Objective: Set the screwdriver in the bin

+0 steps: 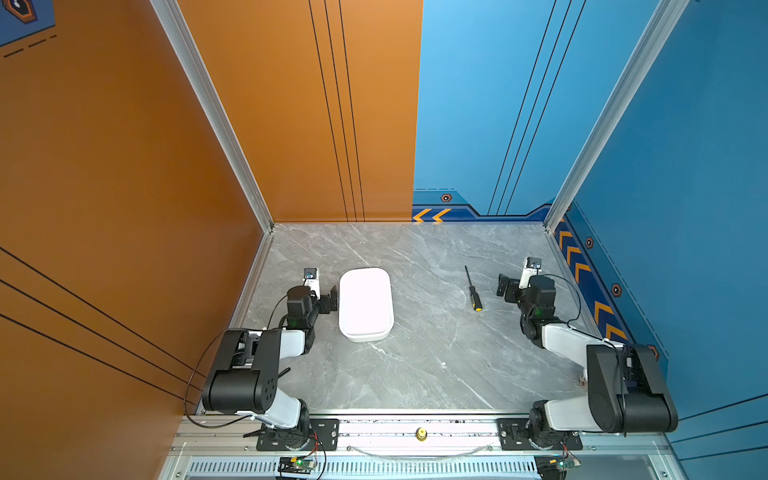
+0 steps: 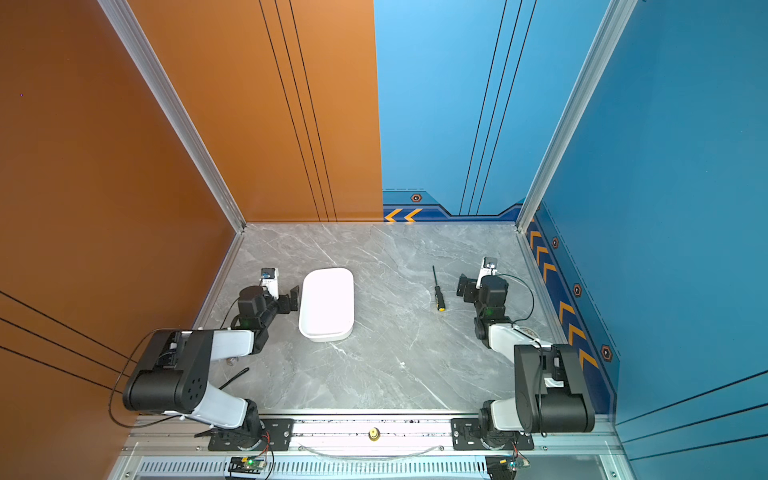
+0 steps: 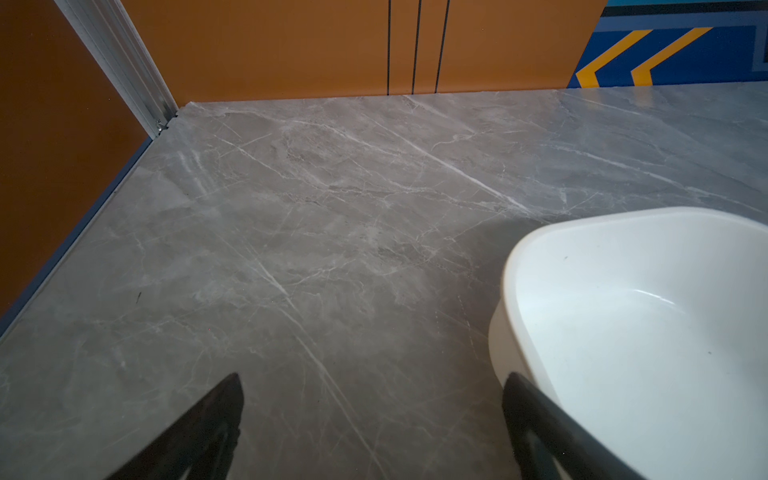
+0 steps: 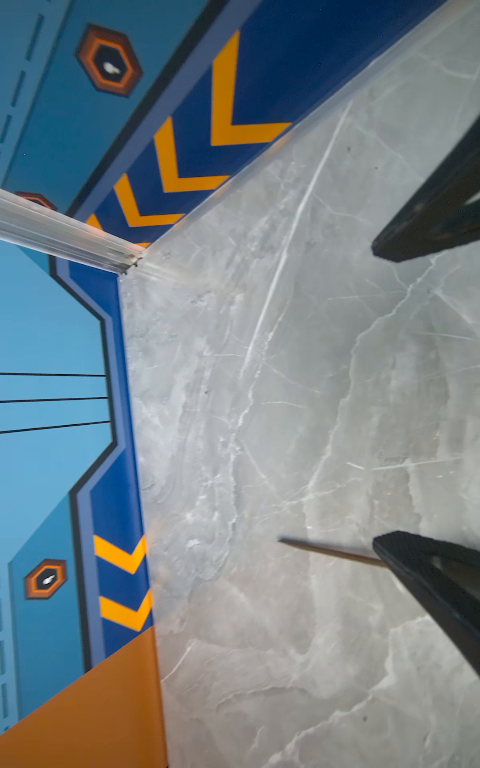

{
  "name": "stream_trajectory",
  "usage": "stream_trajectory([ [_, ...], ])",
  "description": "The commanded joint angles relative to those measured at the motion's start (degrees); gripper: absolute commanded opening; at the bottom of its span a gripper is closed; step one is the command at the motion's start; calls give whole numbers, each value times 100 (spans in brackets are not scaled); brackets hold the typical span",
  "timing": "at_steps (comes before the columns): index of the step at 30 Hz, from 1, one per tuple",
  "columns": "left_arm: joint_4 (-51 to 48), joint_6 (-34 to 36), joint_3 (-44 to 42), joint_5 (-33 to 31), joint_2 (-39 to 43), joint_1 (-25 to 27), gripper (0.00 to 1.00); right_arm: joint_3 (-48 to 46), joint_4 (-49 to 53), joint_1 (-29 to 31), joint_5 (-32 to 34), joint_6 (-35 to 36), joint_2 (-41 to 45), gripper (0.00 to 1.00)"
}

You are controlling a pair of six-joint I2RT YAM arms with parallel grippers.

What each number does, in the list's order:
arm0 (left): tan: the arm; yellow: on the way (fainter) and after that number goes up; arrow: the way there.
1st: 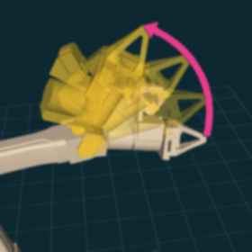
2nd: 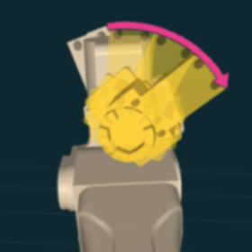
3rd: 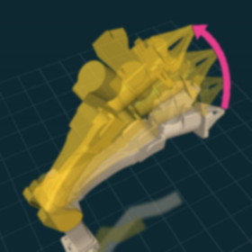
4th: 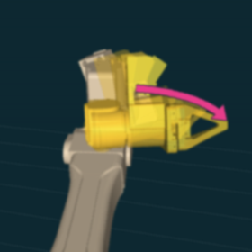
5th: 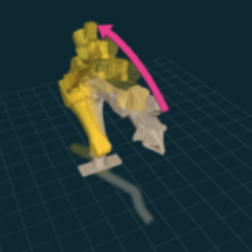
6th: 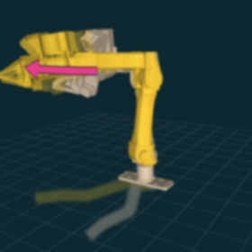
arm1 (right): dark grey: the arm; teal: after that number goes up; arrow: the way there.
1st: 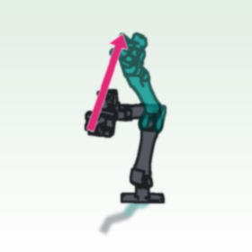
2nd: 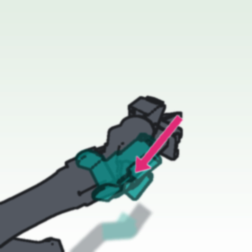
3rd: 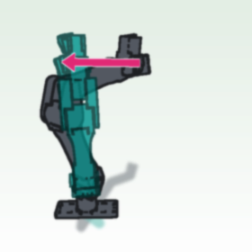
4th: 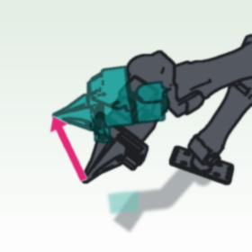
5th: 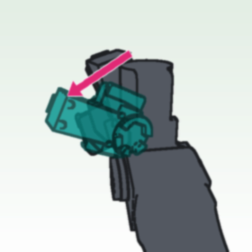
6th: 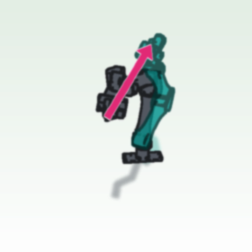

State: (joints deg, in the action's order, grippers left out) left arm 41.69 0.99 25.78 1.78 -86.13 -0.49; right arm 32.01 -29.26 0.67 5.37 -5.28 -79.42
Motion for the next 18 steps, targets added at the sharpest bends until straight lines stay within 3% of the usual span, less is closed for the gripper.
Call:
stream_trajectory([
  [1, -1734, -188, 772, 492, 299, -80, 98, 570, 1927, 108, -126, -303, 379, 100],
  [4, -2616, -280, 1220, 899, 235, -26, 98, 916, 2758, 159, -397, -475, 484, 100],
  [10, -4044, -340, 1619, 134, 296, 199, 98, 1111, 3524, 393, -442, -581, 615, 100],
  [18, -4523, -778, 1525, -496, 881, 146, 98, 1044, 3616, 631, -198, -575, 666, 100],
])
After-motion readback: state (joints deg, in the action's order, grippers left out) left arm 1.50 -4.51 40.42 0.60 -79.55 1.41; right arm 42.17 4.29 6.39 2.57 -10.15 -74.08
